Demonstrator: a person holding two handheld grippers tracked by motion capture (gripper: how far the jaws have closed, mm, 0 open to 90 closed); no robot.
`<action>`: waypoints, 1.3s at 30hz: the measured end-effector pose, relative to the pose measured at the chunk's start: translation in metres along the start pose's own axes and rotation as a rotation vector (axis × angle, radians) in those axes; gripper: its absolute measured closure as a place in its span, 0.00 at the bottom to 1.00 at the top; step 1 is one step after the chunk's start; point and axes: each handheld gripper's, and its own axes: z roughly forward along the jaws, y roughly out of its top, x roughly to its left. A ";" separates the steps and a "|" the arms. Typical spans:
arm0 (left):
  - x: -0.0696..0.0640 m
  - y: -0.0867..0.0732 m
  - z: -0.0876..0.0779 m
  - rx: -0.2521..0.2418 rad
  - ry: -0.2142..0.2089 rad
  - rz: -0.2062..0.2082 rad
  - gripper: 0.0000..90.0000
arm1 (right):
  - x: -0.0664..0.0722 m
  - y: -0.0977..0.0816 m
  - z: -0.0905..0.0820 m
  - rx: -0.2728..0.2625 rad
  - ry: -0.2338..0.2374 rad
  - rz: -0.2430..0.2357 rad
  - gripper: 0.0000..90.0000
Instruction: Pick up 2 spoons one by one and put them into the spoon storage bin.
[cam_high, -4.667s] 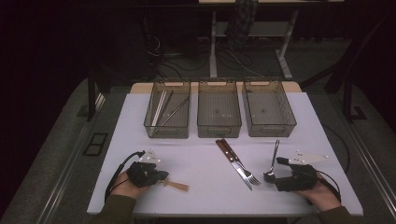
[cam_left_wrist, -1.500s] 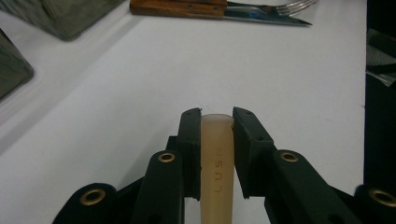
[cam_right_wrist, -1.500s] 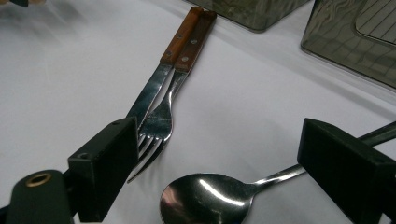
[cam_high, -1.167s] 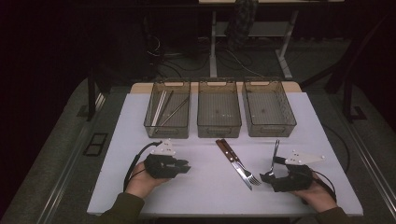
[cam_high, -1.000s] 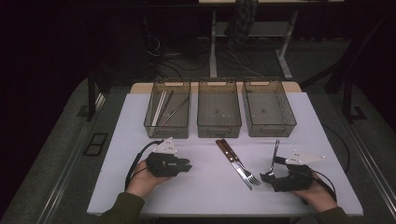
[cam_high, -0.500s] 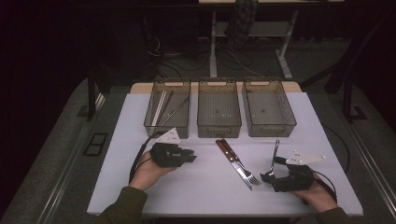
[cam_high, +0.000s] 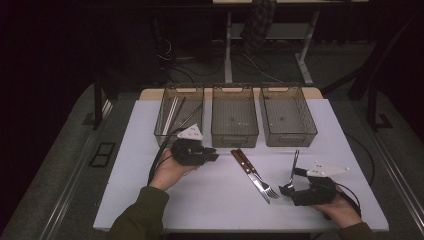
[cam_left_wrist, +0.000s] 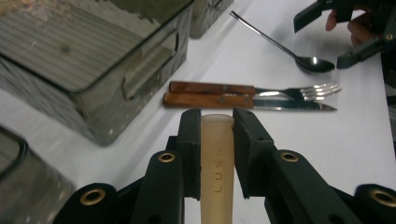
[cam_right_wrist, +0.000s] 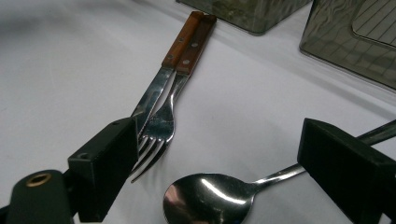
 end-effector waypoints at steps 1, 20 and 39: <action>0.001 0.003 0.001 0.001 -0.001 0.003 0.81 | 0.000 0.000 0.000 0.000 0.000 -0.001 0.14; 0.023 0.060 0.015 -0.030 0.011 -0.002 0.81 | 0.001 0.000 0.000 -0.003 0.003 -0.001 0.14; 0.059 0.113 0.058 -0.046 0.068 -0.047 0.81 | 0.003 0.001 -0.003 -0.016 0.009 -0.005 0.14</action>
